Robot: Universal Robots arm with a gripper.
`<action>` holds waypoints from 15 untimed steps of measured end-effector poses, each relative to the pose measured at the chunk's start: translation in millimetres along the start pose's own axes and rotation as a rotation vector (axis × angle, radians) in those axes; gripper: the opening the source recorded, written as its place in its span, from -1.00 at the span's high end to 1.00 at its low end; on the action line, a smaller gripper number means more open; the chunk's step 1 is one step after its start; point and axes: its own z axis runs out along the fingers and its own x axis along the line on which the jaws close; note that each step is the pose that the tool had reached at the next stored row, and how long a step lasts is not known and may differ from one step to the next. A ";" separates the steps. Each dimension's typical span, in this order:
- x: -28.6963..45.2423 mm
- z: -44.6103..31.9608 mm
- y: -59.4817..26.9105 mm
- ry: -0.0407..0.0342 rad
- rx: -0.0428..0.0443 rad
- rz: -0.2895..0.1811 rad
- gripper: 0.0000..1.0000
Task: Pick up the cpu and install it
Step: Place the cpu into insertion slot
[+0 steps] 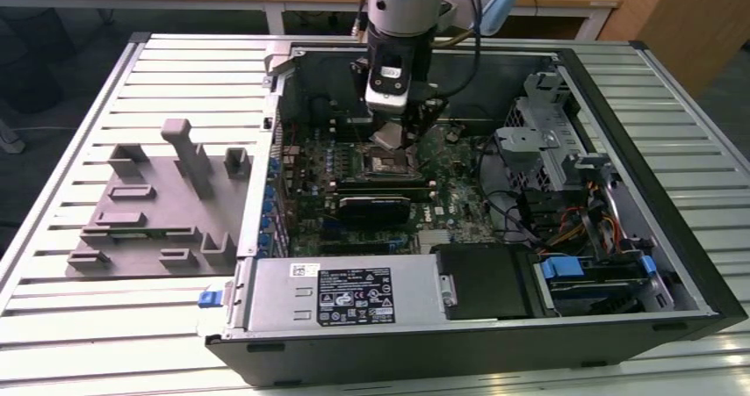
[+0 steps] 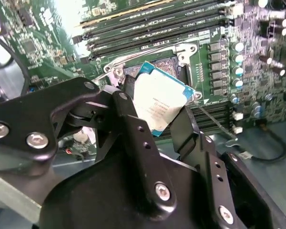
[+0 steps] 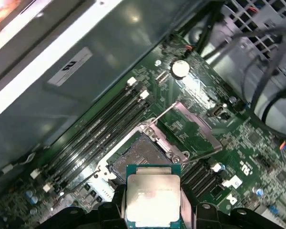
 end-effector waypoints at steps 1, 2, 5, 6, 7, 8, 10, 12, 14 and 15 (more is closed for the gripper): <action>0.0 0.1 0.0 -0.0004 0.0003 0.017 -0.08; 0.0 0.1 0.0 -0.0008 0.0007 0.034 -0.08; 0.0 0.3 0.0 -0.0019 0.0017 0.088 -0.08; 0.0 0.4 0.0 -0.0023 0.0019 0.106 -0.08; 0.0 0.5 0.0 -0.0027 0.0022 0.124 -0.08; 0.0 0.6 0.0 -0.0031 0.0026 0.142 -0.08; 0.0 0.8 0.0 -0.0039 0.0033 0.180 -0.08; 0.0 1.0 0.0 -0.0047 0.0040 0.216 -0.08; 0.0 1.2 0.0 -0.0055 0.0047 0.252 -0.08; 0.0 1.3 0.0 -0.0058 0.0051 0.270 -0.08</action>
